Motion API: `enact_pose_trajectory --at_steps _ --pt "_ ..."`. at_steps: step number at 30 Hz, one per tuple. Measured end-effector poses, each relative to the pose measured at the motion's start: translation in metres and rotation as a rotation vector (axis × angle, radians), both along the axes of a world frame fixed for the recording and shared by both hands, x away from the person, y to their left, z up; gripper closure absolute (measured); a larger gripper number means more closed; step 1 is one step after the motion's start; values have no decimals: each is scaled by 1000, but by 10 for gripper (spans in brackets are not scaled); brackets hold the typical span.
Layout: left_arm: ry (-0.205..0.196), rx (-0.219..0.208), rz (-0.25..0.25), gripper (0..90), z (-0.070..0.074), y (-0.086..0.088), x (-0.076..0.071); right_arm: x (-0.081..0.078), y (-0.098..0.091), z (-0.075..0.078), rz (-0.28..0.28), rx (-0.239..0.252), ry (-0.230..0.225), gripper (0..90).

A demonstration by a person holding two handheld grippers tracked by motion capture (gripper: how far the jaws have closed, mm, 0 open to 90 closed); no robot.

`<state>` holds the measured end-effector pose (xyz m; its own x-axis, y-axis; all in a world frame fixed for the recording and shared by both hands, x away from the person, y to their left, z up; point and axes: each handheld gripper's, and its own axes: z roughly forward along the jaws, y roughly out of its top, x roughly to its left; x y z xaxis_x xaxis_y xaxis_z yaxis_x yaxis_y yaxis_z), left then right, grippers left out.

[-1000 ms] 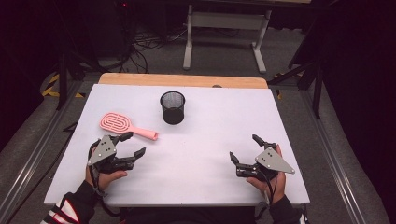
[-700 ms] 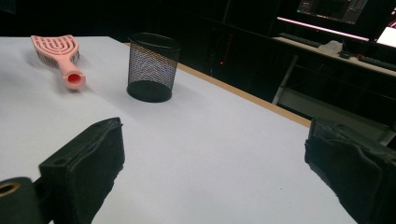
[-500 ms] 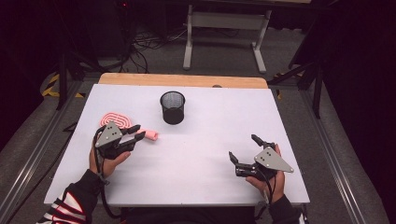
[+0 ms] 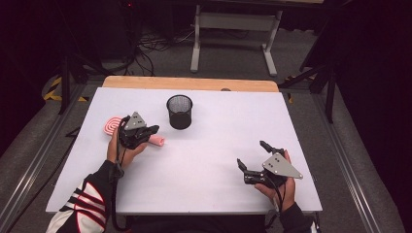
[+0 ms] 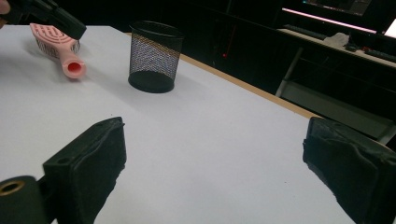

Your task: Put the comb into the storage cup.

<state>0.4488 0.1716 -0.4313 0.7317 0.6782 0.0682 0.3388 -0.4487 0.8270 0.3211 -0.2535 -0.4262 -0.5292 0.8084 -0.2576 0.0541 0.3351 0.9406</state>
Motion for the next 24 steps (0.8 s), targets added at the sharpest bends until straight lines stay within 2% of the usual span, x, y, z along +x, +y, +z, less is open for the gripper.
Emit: enact_pose_trajectory --at_steps 6,8,14,15,20,24 --pt "59 62 10 900 -8 -5 12 0 1 -1 5 -12 10 70" --pt "73 69 7 900 -10 -5 13 0 2 -2 7 -15 13 71" --pt "132 114 -23 900 -14 -4 16 1 3 -3 13 -24 20 72" --pt "136 134 -26 899 -15 -3 15 1 3 -3 16 -27 18 73" --pt "155 132 -23 899 -16 4 13 1 2 -3 17 -24 21 74" --pt "166 160 -28 899 -16 12 8 1 2 -2 20 -25 23 75"
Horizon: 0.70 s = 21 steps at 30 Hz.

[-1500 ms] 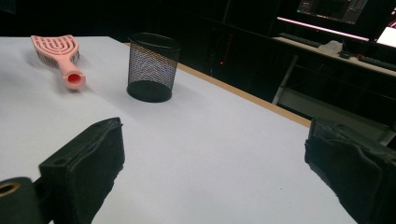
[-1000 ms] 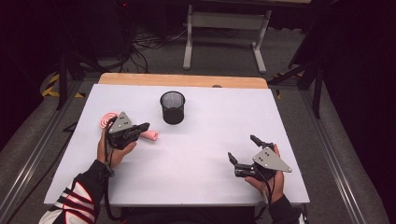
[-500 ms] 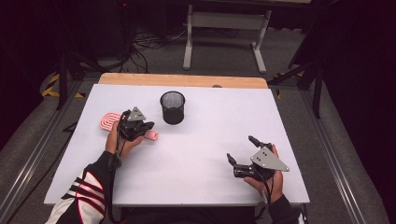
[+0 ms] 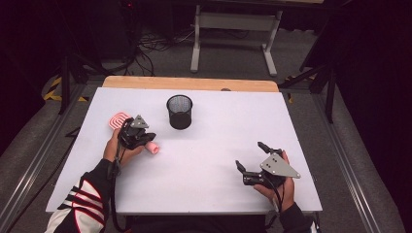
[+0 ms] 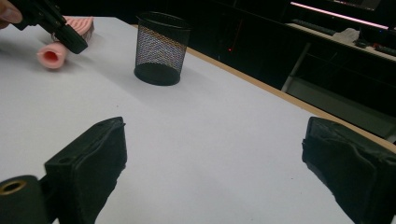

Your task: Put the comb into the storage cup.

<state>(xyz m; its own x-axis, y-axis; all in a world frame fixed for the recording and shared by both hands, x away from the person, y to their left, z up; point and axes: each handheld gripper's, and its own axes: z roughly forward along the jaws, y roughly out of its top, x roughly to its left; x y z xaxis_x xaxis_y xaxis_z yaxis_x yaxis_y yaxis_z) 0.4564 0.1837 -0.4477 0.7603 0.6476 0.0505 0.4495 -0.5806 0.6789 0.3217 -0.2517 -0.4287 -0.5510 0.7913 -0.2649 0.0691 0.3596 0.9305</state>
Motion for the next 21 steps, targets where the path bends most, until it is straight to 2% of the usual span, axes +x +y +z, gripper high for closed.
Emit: enact_pose_trajectory --at_steps 3,9,13,21 --pt "26 26 -2 899 -1 9 -5 0 0 0 0 3 4 75" --pt "31 37 4 899 -2 18 -11 0 0 0 4 -4 6 75" --pt "31 63 -1 899 -1 24 -18 1 0 -1 6 -4 6 76" --pt "50 64 8 899 -2 37 -26 1 1 -1 10 -8 12 76"
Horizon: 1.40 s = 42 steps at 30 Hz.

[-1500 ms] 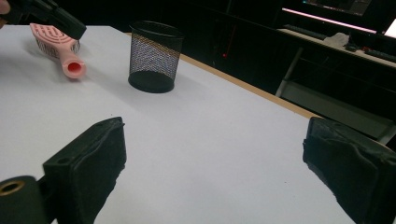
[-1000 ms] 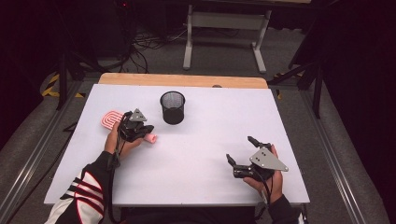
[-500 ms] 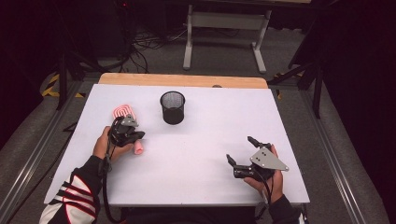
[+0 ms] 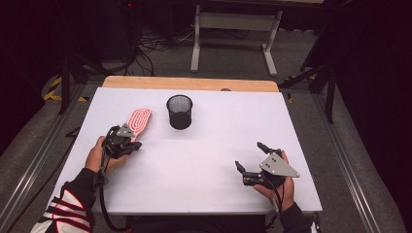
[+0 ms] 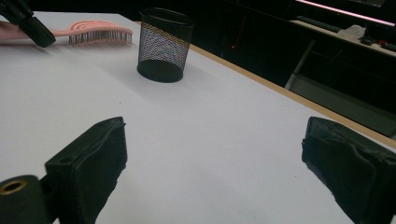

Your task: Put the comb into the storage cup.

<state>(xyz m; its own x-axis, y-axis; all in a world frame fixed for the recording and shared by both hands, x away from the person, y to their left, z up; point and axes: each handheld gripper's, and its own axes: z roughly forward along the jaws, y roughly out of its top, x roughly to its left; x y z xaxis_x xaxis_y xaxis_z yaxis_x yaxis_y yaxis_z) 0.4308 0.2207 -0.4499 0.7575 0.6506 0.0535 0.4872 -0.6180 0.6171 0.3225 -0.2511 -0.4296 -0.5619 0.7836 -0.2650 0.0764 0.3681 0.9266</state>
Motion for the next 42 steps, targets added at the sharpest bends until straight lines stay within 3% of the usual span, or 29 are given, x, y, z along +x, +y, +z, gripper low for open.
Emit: enact_pose_trajectory --at_steps 11,19,21,27,29,30,32,34,35,36,38,40,41,42 --pt "10 5 33 896 -3 20 -6 1 0 -1 0 -4 7 76" --pt "-16 -10 22 840 5 21 -12 1 0 0 3 -4 8 76" --pt "-45 -31 20 826 15 23 -15 1 -1 0 2 -2 8 76" --pt "-77 -36 65 705 27 28 -13 1 0 -1 3 -3 9 76" --pt "-81 -35 85 632 29 29 -11 1 0 -1 4 -5 13 76" --pt "-79 -30 96 527 30 30 -9 1 0 -1 3 -4 15 76" --pt "-66 -12 109 477 31 30 -6 1 0 -1 3 -4 15 76" --pt "-35 11 138 340 31 28 0 2 0 -2 4 -7 17 76" --pt "2 46 141 247 28 25 7 2 1 -2 3 -5 20 76" --pt "2 46 141 213 28 25 7 2 1 -3 4 -6 22 76" --pt "40 107 144 176 22 21 17 3 2 -3 4 -9 24 76" --pt "57 121 144 157 21 20 19 3 2 -4 6 -11 24 76" --pt "102 136 138 155 18 18 26 3 2 -4 6 -13 25 76" --pt "102 136 138 154 18 18 26 3 2 -4 6 -13 25 76"
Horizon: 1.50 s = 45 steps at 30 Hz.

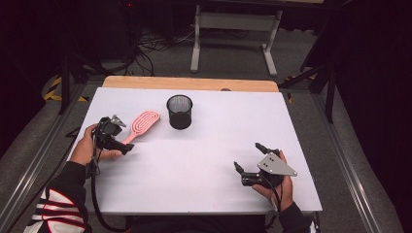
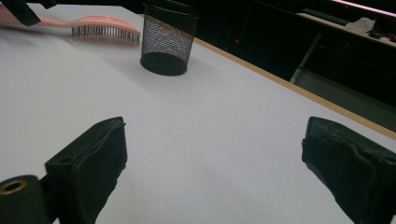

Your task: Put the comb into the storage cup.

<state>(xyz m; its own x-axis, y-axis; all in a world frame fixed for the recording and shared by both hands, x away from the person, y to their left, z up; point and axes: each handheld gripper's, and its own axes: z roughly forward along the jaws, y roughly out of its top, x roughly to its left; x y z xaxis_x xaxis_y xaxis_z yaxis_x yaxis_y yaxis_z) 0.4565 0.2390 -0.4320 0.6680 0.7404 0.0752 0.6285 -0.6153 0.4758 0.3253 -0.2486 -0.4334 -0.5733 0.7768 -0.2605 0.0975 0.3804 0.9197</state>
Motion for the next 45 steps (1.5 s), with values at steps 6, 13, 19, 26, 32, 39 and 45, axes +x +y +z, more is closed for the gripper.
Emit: enact_pose_trajectory --at_steps 6,13,19,26,32,39,45 --pt "63 6 -1 162 -4 -3 17 1 0 -1 1 -3 7 76" --pt "91 -21 20 341 -4 -7 31 1 0 -2 4 -8 10 76" --pt "128 -8 14 493 -6 -13 35 2 1 -3 8 -12 15 77" --pt "129 -16 13 624 -6 -14 35 2 2 -4 12 -13 22 78" --pt "122 -8 18 687 -6 -16 33 2 2 -4 13 -17 25 78" --pt "89 7 12 696 -6 -18 29 3 2 -4 14 -21 27 79" --pt "36 3 34 699 -7 -15 23 3 2 -4 13 -22 23 80"
